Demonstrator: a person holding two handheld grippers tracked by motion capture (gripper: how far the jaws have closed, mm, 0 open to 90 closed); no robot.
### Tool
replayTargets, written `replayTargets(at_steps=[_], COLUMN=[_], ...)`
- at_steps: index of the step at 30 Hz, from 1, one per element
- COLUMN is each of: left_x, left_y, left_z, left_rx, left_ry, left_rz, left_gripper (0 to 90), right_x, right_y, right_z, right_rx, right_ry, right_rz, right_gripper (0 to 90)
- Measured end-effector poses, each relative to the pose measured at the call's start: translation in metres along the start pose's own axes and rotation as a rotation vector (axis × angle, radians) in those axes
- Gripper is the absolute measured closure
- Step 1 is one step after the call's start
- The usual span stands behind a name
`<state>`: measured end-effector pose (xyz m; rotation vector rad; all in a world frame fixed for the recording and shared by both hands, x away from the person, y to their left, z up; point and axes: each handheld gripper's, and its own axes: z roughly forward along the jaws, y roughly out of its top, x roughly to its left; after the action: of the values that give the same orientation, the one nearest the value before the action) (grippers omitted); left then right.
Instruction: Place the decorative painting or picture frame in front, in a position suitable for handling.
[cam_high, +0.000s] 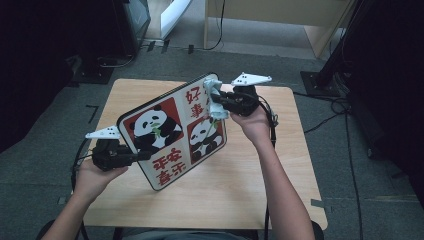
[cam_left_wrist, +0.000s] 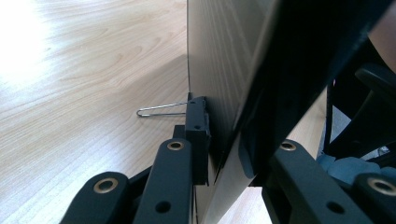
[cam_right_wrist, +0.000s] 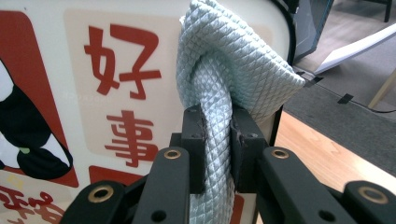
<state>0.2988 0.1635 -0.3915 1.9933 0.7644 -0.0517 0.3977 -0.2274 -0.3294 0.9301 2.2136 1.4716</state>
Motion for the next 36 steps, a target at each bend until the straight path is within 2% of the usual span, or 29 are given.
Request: replayTargets(at_steps=[17, 25, 28, 36], left_x=[0.0, -0.001, -0.001, -0.001], left_y=[0.0, 0.0, 0.0, 0.0], left_z=[0.0, 0.0, 0.0, 0.0], left_rx=[0.002, 0.003, 0.005, 0.005], left_ry=[0.0, 0.0, -0.001, -0.002], left_rz=[0.0, 0.0, 0.001, 0.004], left_gripper=[78.0, 77.9, 77.9, 77.5], right_x=[0.001, 0.0, 0.0, 0.0], right_y=[-0.017, -0.021, -0.025, -0.034], right_z=[0.003, 0.004, 0.005, 0.008], right_rx=[0.008, 0.031, 0.025, 0.039], right_ry=[0.007, 0.004, 0.003, 0.013], right_rz=[0.014, 0.007, -0.001, 0.021], right_gripper=[78.9, 78.8, 78.8, 78.8])
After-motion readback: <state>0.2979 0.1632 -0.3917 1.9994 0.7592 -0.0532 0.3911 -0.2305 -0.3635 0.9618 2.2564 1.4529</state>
